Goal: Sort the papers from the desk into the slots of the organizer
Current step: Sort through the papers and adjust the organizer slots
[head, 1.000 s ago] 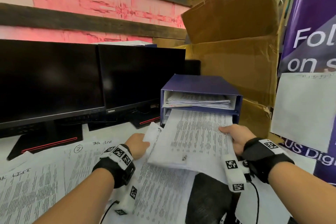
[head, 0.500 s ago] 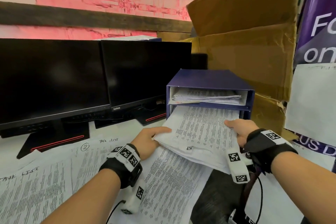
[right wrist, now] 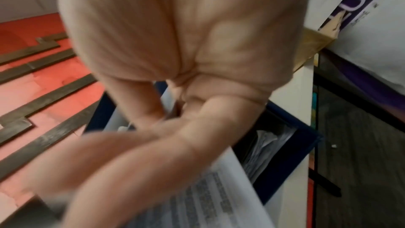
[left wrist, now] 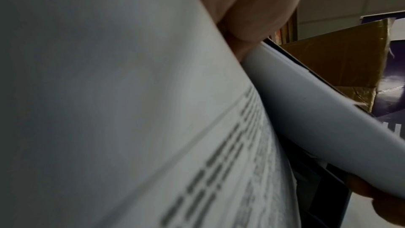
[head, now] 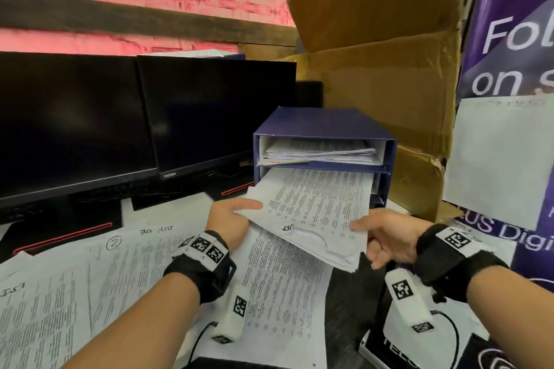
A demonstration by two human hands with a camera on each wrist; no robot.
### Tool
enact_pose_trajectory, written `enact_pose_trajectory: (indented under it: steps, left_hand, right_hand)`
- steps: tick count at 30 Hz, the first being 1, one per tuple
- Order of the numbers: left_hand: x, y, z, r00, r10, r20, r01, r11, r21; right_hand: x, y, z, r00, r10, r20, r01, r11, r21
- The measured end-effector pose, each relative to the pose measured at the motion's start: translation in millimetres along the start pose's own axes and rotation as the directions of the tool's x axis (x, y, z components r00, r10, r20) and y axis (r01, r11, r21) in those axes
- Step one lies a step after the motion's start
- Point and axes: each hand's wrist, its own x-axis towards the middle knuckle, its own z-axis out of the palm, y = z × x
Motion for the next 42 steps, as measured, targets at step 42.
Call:
enact_pose_trajectory:
  steps: [42]
  left_hand:
    - [-7.7, 22.4, -3.1, 0.980, -0.107, 0.167, 0.070, 0.974, 0.216]
  right_hand:
    - [29.2, -31.5, 30.4, 0.946, -0.214, -0.242, 0.283, 0.911, 0.301]
